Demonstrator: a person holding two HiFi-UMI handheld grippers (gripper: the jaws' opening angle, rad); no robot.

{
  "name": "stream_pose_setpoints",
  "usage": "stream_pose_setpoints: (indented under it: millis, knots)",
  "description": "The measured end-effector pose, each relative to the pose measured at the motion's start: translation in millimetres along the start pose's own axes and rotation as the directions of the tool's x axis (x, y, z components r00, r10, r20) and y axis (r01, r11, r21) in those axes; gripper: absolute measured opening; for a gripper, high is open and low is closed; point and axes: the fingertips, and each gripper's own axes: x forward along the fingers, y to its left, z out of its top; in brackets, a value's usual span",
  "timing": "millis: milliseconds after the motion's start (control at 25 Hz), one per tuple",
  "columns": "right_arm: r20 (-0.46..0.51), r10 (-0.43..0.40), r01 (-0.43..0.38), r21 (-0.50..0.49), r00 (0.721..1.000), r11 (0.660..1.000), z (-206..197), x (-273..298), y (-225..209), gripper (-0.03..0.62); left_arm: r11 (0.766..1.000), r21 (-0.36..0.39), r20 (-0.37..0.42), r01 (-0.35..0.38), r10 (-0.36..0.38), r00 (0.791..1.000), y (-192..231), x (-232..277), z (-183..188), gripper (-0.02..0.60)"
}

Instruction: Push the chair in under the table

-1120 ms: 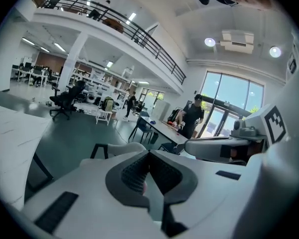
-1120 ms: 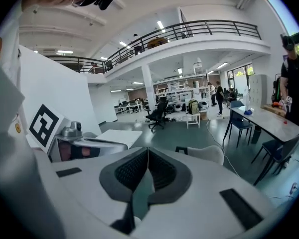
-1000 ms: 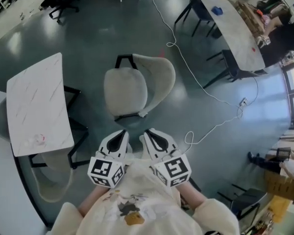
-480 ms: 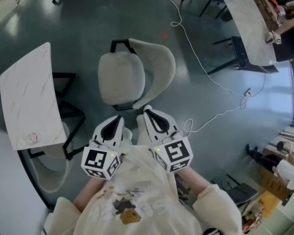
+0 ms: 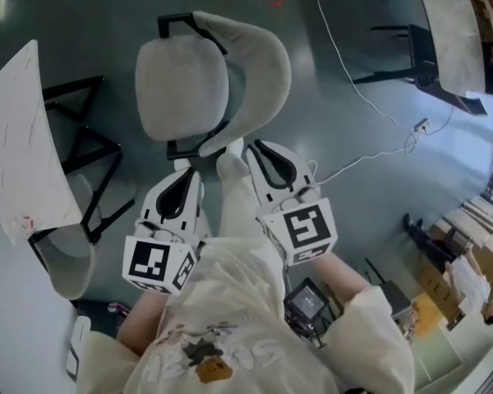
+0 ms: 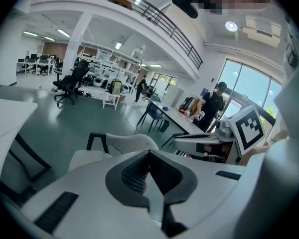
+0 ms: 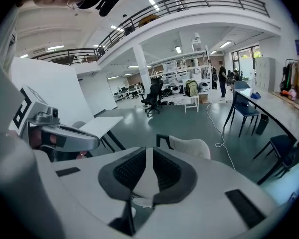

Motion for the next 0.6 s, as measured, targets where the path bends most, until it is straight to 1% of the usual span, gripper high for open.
stream_pose_setpoints:
  millis: [80,120,240,440,600]
  knots:
    - [-0.015,-0.005,0.006,0.007,1.0,1.0,-9,9,-16,0.068,1.0,-0.016,-0.015,-0.008,0.007,1.0,1,14,-7,0.009]
    - [-0.022,-0.006,0.007,0.011,1.0,1.0,-13,14,-24,0.08,1.0,-0.022,-0.023,-0.01,0.01,1.0,0,21,-11,0.009]
    - [-0.039,-0.017,0.017,0.017,0.999,1.0,-24,26,-49,0.084,0.999,-0.036,-0.049,-0.021,0.019,0.999,-1,43,-21,0.009]
    - [-0.075,-0.022,0.023,0.008,0.997,1.0,-48,49,-83,0.126,0.994,-0.082,-0.075,-0.074,0.068,0.995,1,69,-40,0.009]
    - [-0.09,-0.057,0.058,0.011,0.994,0.998,-56,68,-112,0.14,0.99,-0.101,-0.102,-0.098,0.088,0.991,6,90,-51,0.009]
